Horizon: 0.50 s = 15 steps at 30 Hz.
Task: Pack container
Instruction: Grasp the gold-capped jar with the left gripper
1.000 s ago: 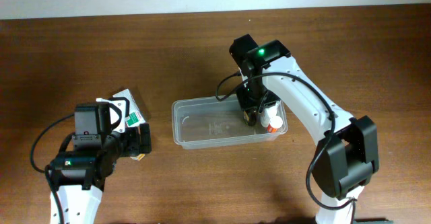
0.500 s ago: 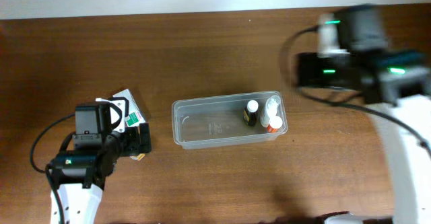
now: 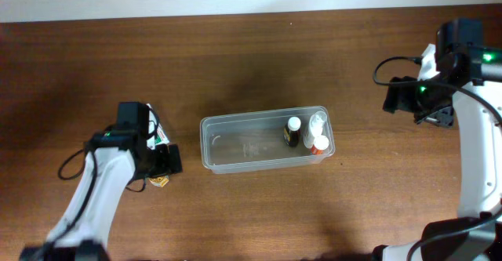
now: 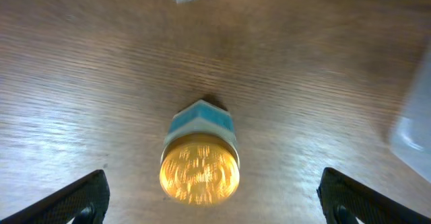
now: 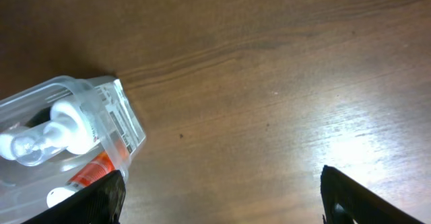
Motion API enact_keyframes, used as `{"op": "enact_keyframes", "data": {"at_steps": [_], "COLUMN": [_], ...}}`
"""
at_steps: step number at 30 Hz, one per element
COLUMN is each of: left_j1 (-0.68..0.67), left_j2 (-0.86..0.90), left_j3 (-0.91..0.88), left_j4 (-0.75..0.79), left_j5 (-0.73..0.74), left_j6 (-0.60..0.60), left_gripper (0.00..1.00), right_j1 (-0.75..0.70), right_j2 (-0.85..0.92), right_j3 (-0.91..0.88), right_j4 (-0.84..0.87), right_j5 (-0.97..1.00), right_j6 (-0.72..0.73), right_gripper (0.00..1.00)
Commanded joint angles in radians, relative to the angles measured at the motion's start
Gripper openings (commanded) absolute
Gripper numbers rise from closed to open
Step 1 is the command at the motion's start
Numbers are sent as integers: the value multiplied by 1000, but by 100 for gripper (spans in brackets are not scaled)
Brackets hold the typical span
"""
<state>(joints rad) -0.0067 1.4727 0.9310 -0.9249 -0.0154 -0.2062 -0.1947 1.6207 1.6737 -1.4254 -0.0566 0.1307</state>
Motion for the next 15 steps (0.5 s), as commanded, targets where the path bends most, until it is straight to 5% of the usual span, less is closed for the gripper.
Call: {"op": "enact_keyframes", "data": {"at_steps": [1,5,9,15], "left_j1": [-3,-3,-4,-4], "left_j2": [102,168,189,188], "left_j3": [17,17,17,17], "left_j4": [16,21,27,26], "left_j5": [-11,-11,-35,-34], "left_j6": [-44,-45,-44,-44], "left_gripper": [99,91,57,44], "right_j1": [-2,-2,-2,-2], "right_j2": [-2,-2,-2,-2], "right_j3": [-48,-55,-55,-55], "right_j4": [22,27,27,27], "right_j5": [-19,-19,-19,-19], "right_j6": [-8,-8,-8,-8], "right_gripper": [84,84,84,84]}}
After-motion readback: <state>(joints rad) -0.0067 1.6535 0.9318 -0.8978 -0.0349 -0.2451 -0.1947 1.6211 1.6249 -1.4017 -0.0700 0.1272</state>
